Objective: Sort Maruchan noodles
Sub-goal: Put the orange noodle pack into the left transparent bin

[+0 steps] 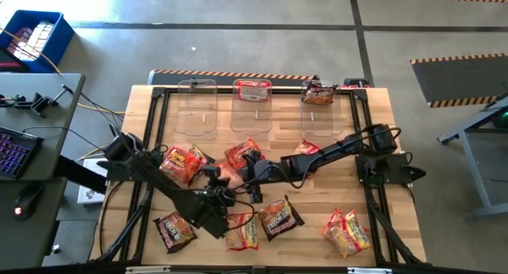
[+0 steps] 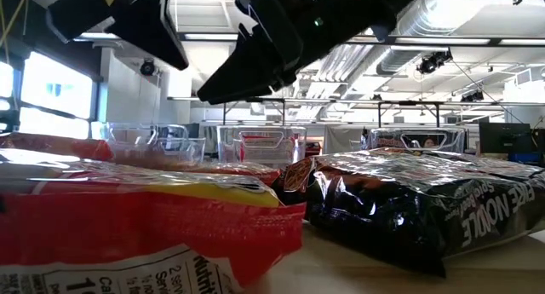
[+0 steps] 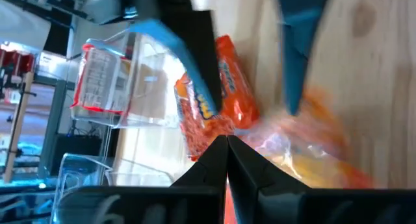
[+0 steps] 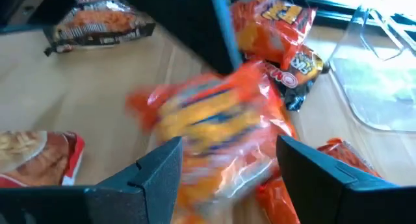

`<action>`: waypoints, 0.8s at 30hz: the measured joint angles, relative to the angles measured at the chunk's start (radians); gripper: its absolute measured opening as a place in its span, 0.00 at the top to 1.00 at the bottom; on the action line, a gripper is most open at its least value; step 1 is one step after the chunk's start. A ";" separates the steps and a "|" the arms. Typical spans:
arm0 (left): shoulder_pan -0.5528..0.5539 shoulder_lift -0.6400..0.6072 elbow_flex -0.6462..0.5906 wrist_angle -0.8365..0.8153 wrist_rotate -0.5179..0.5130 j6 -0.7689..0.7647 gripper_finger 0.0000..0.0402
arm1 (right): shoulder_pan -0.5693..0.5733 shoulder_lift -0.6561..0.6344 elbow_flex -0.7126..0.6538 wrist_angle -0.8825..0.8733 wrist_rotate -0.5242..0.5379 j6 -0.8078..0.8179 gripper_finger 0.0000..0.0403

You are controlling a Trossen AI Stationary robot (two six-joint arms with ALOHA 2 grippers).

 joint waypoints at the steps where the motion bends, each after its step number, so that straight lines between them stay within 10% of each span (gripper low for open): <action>1: 0.000 -0.008 0.000 0.001 -0.006 -0.013 1.00 | 0.000 0.000 -0.015 0.030 0.000 0.006 0.42; 13: -0.063 -0.042 -0.034 -0.053 0.177 -0.148 1.00 | -0.010 -0.012 -0.161 0.186 -0.055 -0.058 0.42; 24: -0.172 -0.241 -0.370 0.067 0.314 -0.587 0.97 | -0.012 -0.087 -0.193 0.140 -0.082 -0.136 0.42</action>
